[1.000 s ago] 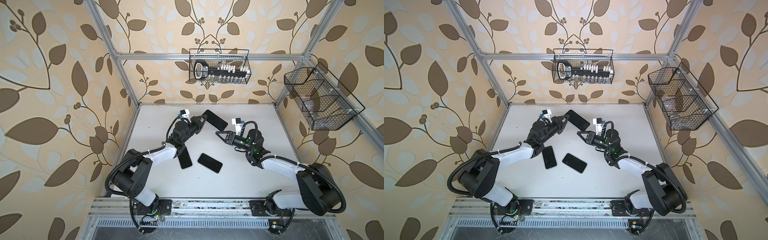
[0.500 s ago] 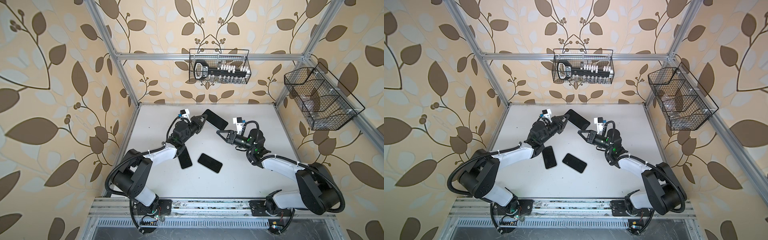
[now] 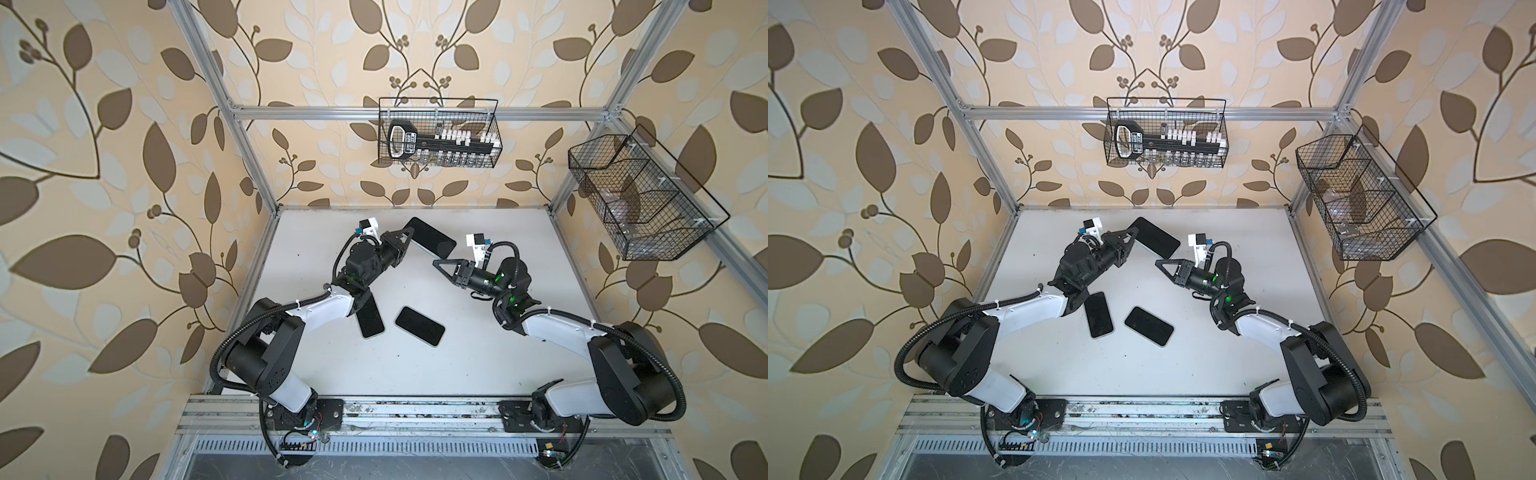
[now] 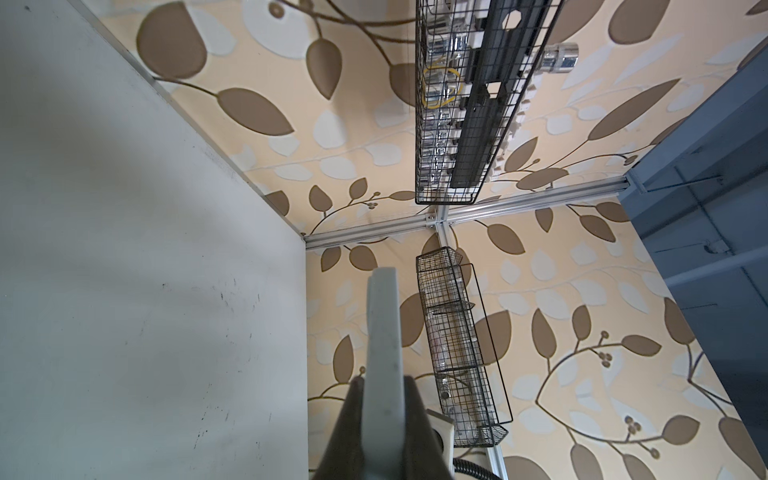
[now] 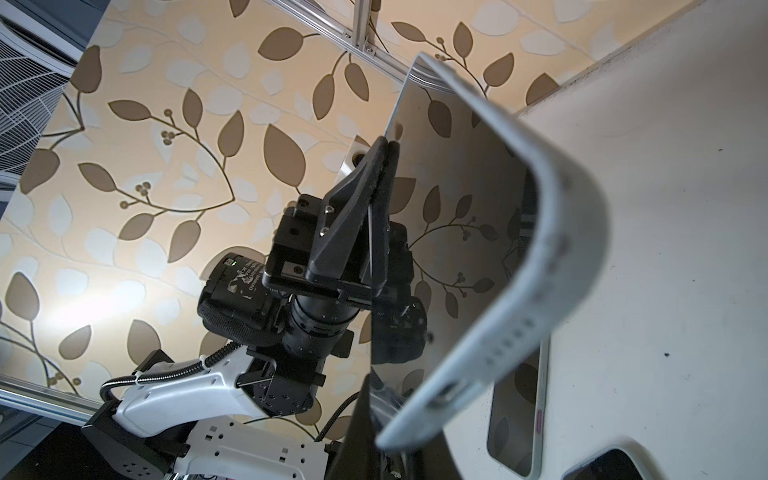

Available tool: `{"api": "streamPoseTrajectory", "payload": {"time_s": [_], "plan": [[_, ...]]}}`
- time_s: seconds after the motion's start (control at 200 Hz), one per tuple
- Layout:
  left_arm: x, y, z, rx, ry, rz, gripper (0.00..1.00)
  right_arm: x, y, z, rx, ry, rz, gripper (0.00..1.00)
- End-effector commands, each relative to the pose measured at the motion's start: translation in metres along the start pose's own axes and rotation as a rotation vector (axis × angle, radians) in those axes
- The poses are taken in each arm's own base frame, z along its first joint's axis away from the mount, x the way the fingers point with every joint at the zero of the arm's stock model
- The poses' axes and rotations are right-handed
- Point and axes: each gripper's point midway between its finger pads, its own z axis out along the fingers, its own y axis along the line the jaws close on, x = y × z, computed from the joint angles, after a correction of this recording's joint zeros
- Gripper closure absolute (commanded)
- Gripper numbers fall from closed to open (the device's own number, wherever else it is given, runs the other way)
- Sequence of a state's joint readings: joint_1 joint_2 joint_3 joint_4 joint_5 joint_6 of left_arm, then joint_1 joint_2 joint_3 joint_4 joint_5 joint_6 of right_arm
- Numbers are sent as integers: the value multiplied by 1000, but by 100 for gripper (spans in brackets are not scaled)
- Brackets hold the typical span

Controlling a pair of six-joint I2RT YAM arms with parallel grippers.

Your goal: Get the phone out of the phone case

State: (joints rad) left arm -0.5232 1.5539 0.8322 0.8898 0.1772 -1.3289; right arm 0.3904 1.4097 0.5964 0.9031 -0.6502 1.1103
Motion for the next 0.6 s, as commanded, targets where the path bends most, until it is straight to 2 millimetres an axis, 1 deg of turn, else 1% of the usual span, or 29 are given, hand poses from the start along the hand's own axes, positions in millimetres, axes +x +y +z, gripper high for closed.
{"api": "streamPoseTrajectory", "payload": {"time_s": [0.0,0.255,0.34,0.455,0.52,0.525,0.54,0.595], "plan": [[12,-24,-3,75,46,9,100,-11,4,-1,-22,-41,-63,97],[12,-31,-9,66,44,-79,100,-5,-3,1,2,2,-179,98],[12,-34,-11,57,45,-119,100,-2,-8,2,13,16,-221,98],[13,-46,-14,79,52,-158,100,1,-11,3,17,26,-289,98],[14,-45,-14,70,60,-176,100,2,-14,4,35,29,-323,98],[14,-53,-16,85,61,-174,100,2,-15,4,38,29,-326,98],[14,-59,-19,98,62,-174,100,2,-17,4,46,30,-331,98],[13,-64,-21,101,64,-183,100,3,-21,4,60,31,-347,98]]}}
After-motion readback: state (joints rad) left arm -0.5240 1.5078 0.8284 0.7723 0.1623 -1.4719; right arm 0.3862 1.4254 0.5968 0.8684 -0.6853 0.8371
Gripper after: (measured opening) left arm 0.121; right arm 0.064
